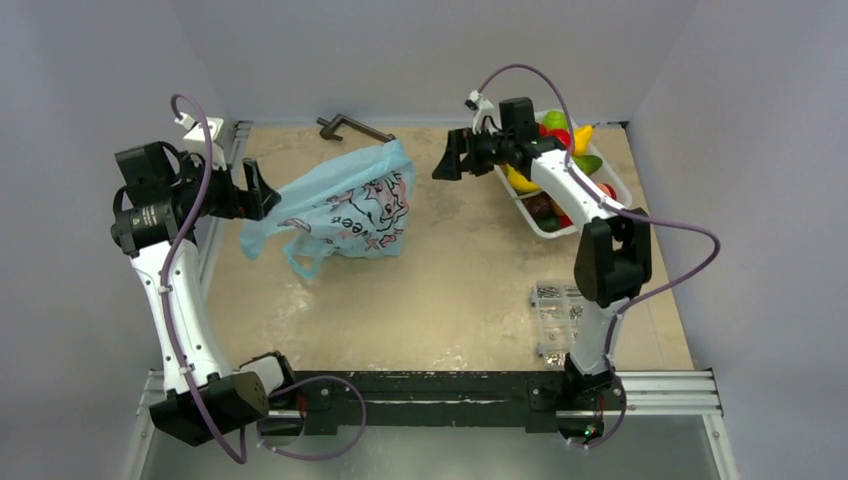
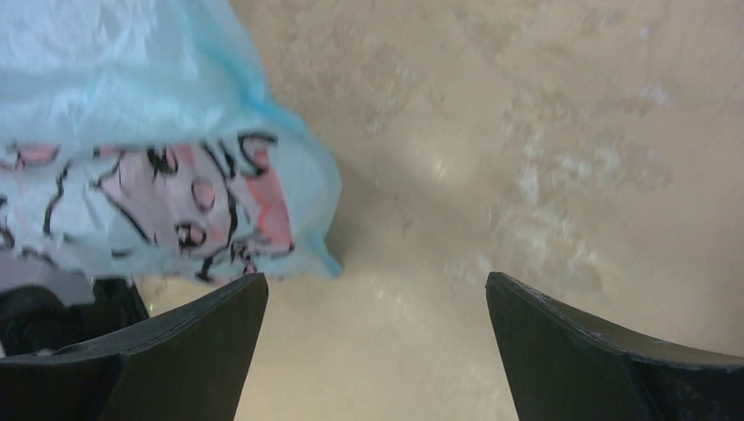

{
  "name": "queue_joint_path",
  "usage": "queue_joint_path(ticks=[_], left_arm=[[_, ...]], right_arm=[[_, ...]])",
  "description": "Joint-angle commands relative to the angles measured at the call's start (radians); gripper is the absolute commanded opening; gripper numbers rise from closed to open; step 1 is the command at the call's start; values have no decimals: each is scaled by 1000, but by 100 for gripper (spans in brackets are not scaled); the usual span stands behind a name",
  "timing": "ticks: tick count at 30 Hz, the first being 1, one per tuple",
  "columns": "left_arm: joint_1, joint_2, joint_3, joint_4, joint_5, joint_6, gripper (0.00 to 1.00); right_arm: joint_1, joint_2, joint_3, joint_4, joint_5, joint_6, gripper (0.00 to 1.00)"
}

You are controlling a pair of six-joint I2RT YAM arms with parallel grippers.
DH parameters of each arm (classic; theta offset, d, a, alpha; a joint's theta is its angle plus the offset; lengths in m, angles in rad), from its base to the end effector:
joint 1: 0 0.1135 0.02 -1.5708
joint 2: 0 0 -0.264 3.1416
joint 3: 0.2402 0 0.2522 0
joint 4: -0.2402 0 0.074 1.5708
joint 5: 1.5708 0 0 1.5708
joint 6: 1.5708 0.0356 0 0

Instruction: Place the fake fruits into the plastic bag and tie a complex knot

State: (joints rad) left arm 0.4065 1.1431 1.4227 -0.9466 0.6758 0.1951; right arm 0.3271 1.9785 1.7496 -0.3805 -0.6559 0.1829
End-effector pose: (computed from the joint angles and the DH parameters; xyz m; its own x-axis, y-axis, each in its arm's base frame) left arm 0.2011 0.0623 0.4160 -0.5297 -0.0634 -0.8458 0.2504 0.9411 -0.2273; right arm 0.4293 0.1686 0.3002 -0.6654 -0.0736 -0.7428 -0.6175 0.6134 0.4924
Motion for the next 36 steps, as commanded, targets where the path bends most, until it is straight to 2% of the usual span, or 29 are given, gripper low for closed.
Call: queue_joint_path(ticks=[1,2,4,7,10,12,16,18,20,21,22,24,25,28,30,33,36], left_arm=[[-8,-27,154,-15,55,73,100],[-28,-9,193,-54,79,92,100],[-143,17,228,-163,77,182,100],[-303,27,149,-194,-98,250,100],[-328,85,116,-155,-176,196,100],[-330,115,108,-78,-250,153,100],[-345,141,102,84,-290,135,100],[-374,202,131,46,-268,181,100],[-397,291,191,-76,-191,229,97],[-426,340,220,-158,-138,248,88],[-437,385,246,-233,-90,246,69],[-437,457,311,-276,-47,193,19],[-437,478,350,-273,-34,166,1],[-452,403,372,-140,51,140,0],[-509,292,299,-72,25,234,0],[-632,141,111,-151,-47,490,0],[-746,47,-133,-238,-69,622,0]], right_arm=[[26,-163,-199,-6,-84,-107,99],[36,-187,-232,34,-115,-88,99],[87,-199,-232,83,-151,-81,99],[163,-189,-168,85,-99,-165,99],[166,-191,-156,99,-110,-176,99],[160,-207,-161,51,-100,-247,99],[147,-265,-227,44,-100,-260,99],[126,-284,-243,34,-113,-259,99],[92,-296,-236,23,-127,-238,99],[64,-297,-224,20,-138,-223,99],[38,-297,-207,16,-149,-208,99],[-12,-294,-152,-6,-153,-197,99],[-29,-290,-119,-22,-148,-201,99],[-76,-287,-27,-43,-136,-196,99],[-102,-291,9,-53,-136,-192,99],[-135,-313,21,-57,-125,-160,99],[-151,-322,16,-64,-125,-177,99]])
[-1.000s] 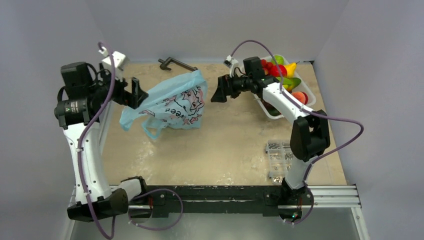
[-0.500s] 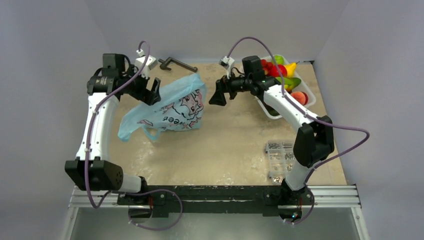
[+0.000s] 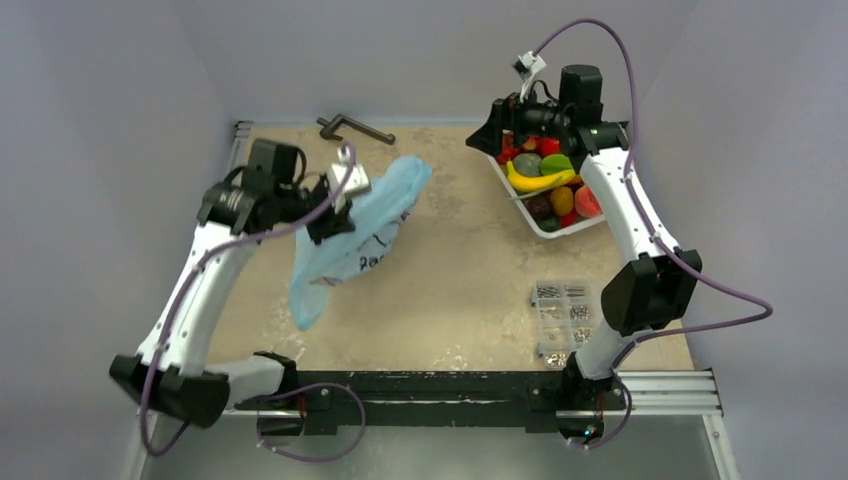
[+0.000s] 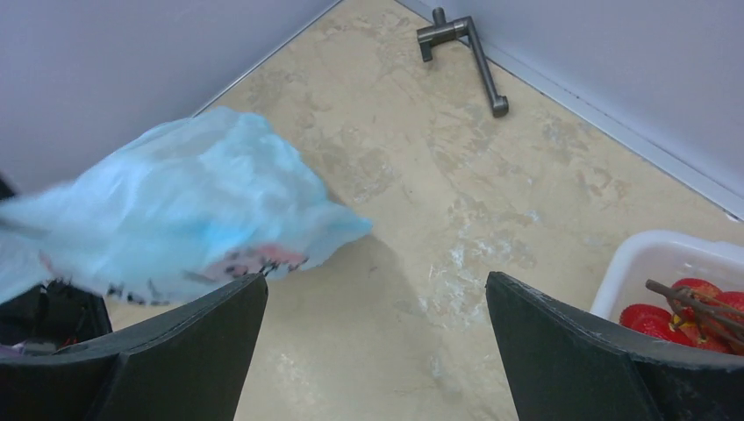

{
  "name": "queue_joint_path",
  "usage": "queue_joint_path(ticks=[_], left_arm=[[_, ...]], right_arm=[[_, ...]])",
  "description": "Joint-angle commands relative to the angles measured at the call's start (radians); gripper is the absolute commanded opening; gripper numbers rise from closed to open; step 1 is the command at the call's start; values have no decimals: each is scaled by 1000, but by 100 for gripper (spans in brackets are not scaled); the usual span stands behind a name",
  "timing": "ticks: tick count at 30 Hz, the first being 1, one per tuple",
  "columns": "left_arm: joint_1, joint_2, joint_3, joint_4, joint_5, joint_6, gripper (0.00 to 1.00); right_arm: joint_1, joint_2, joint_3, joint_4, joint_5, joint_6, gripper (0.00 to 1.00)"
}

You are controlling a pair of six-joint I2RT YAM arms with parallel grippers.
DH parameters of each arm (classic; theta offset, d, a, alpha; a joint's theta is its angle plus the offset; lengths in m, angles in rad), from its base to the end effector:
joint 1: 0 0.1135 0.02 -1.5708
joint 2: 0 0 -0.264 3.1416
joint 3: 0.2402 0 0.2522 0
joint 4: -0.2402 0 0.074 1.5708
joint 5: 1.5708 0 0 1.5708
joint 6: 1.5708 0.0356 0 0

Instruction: Place the fake fruits into the plastic bag and tie a complex knot

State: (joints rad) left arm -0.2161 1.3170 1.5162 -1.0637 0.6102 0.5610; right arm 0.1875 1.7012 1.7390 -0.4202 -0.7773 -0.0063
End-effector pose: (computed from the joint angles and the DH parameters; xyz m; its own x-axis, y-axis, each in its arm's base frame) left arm 0.2388 -0.0733 0.3978 -0.3424 0.5216 -0.7815 0.8517 0.5235 -0.0238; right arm 0.3776 0.0970 0.4074 -0.3617 -0.0732 -0.9294 -0.7745 0.5786 0.2559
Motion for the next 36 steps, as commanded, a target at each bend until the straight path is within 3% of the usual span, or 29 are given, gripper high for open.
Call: queue_joint_path(ticks=[1,2,3,4,6,7,11,15,18,20,22,24,28,36], left_arm=[[-177,-156,-317,-111,-30,268,0],[-228,-183,-401,-84,-58,277,3],[-269,-204,-479,-58,-86,285,19],[-302,-221,-529,-35,-107,280,48],[-320,-249,-544,-8,-110,211,93],[-319,-259,-515,8,-114,147,99],[-233,-274,-309,17,-9,-74,100],[16,-274,-188,115,74,-281,100],[204,-218,-175,186,-11,-309,100],[345,-100,-140,178,-15,-285,100],[417,22,-86,118,-6,-227,99],[434,118,-65,52,8,-75,100],[439,173,-178,134,41,108,100],[396,315,-221,302,53,3,100]], right_arm=[[-12,-43,24,-27,2,-4,99],[-12,-37,19,-28,6,-24,99],[-12,-27,17,-34,7,-32,99],[-12,-9,18,-47,17,-41,99],[-4,25,21,-78,32,-49,99],[3,44,28,-96,32,-48,99],[76,95,34,-125,75,-58,99],[166,152,15,-100,103,-41,99],[204,221,24,-82,86,-7,99],[225,271,52,-102,74,-2,99],[239,307,68,-141,71,29,99],[245,323,46,-168,53,36,99],[248,352,-33,-172,41,46,99],[276,480,-34,-173,-61,130,99]])
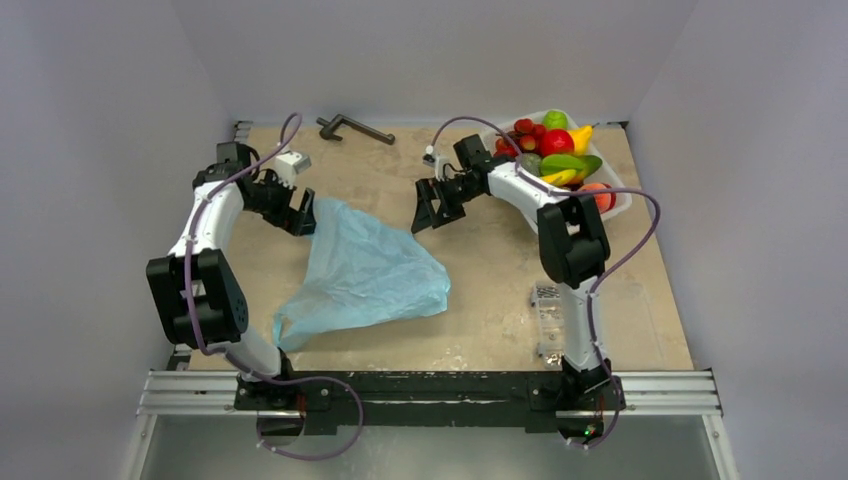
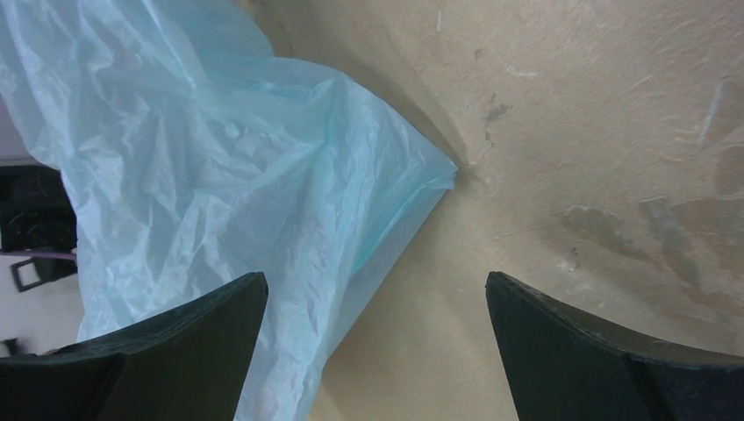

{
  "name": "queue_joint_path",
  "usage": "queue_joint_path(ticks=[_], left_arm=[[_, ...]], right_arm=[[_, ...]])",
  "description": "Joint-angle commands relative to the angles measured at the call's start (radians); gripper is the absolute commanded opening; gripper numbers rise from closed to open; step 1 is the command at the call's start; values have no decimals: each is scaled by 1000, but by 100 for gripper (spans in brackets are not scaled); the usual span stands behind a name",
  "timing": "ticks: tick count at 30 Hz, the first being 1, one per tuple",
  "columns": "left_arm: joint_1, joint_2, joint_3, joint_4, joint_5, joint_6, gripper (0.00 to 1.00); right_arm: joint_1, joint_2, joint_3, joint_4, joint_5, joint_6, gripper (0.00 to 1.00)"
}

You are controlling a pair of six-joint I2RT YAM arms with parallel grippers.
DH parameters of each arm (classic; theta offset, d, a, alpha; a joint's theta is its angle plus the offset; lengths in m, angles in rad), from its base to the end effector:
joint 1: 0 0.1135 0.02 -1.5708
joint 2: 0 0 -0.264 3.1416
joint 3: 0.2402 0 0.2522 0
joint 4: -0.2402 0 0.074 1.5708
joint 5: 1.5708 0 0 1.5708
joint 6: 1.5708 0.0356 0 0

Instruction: Place the fake fruits into the plastic bag and tie a complex knot

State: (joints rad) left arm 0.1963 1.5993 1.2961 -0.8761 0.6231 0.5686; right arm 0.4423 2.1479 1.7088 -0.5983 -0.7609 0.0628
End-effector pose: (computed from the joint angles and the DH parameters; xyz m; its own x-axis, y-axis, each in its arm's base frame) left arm 0.3164 0.0417 0.2664 -0.7316 0.3003 -0.6120 0.5387 0.8048 -0.2491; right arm 0.4070 0.2199 0.1990 -0.8160 -0.3362 -0.4702 -0.5768 0.5266 0.6245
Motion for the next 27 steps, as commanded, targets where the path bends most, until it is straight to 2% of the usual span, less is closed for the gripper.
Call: queue_joint_path(ticks=[1,4,10,11,12,16,17,18,19,24,27], left_arm=[[-20,36,-12,130,34,-12,100],[-34,29,-54,167,31,-8,99],[-60,36,-109,178,21,7,83],[-63,38,-108,172,28,7,79],[-65,36,-111,169,38,7,73],[-56,9,-71,108,57,44,30],[-41,-3,-53,79,64,71,19],[-23,-25,-38,66,67,87,5],[-2,-45,-26,63,64,102,0],[143,-164,3,36,117,251,0],[216,-212,12,28,126,308,0]], right_arm=[[25,57,-3,12,-87,87,99],[37,100,-2,40,-139,152,99],[79,160,-12,102,-224,214,96],[82,168,-8,114,-244,218,89],[85,174,-2,125,-266,220,76],[60,135,36,134,-269,184,13],[46,104,38,132,-251,171,0],[29,77,43,123,-233,149,0],[12,51,48,110,-213,121,0],[-65,-66,10,59,-106,-36,0],[-79,-152,-65,112,-74,-112,0]])
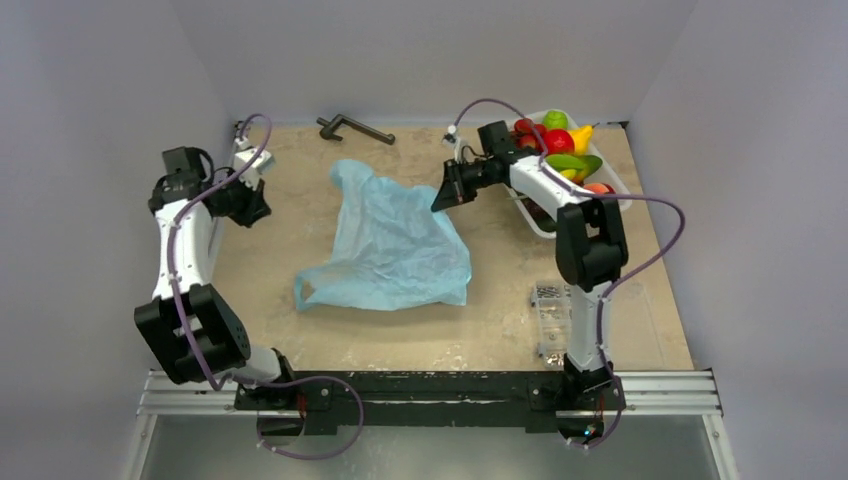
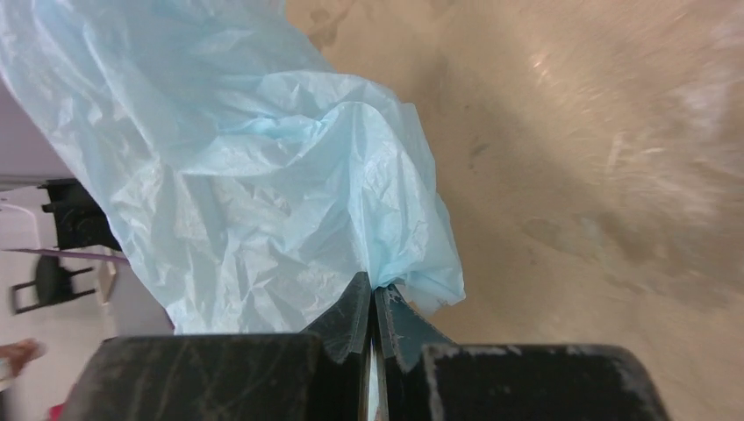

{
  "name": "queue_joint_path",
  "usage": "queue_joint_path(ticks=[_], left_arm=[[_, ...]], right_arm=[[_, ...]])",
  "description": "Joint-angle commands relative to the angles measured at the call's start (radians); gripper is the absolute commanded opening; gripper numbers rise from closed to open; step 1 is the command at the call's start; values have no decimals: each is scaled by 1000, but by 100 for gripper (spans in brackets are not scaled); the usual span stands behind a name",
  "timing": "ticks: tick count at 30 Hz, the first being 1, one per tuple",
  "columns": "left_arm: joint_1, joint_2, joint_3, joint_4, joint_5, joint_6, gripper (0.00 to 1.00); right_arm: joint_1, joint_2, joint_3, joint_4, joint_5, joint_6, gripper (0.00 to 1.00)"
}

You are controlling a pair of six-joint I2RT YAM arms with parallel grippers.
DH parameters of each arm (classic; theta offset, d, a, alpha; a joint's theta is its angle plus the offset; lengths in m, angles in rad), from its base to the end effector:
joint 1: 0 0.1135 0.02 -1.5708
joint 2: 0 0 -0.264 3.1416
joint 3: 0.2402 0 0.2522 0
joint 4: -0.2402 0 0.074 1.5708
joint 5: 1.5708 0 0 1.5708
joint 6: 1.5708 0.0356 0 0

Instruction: Place the fake fruits into the plastic bag and tie a complex knot

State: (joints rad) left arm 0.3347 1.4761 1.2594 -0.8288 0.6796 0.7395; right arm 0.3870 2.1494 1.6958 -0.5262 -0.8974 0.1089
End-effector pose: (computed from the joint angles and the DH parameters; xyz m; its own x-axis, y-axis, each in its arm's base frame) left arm 0.2890 0.0768 0.2943 -0.5753 0.3549 -0.7369 0.5819 0.8108 -0.0638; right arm 0.4196 0.2011 0.2012 -0.8338 -0.2666 -0.4833 -0.5514 0.4448 0.7058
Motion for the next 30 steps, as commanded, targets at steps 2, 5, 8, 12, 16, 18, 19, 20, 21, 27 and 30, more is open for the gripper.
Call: queue_joint_path(ticks=[2,5,8,12,16,18,19,20,21,27,30], left_arm=[[109,-90,87,-47,106,116,0],[110,-33,239,-155,194,-95,42],[112,64,464,-269,292,-441,99],[92,35,480,-189,401,-846,100],[58,-84,299,-129,375,-1021,100],[39,-113,213,-129,399,-1059,100],[29,-129,168,-131,417,-1070,100],[16,-144,133,-126,440,-1079,100],[2,-168,100,-115,465,-1087,100],[-82,-308,-78,-105,480,-1061,100],[-97,-347,-151,-129,427,-978,100]], right_arm=[[-24,-209,-86,86,63,-193,0],[-5,-354,-178,264,67,-229,0],[25,-502,-308,454,136,-314,0],[59,-659,-439,623,210,-416,0],[102,-763,-548,727,256,-501,0],[126,-794,-580,738,269,-534,0],[139,-807,-591,739,278,-554,0],[150,-818,-602,742,285,-564,0],[165,-829,-608,738,300,-572,0],[186,-857,-625,715,329,-578,0],[186,-864,-627,720,334,-567,0]])
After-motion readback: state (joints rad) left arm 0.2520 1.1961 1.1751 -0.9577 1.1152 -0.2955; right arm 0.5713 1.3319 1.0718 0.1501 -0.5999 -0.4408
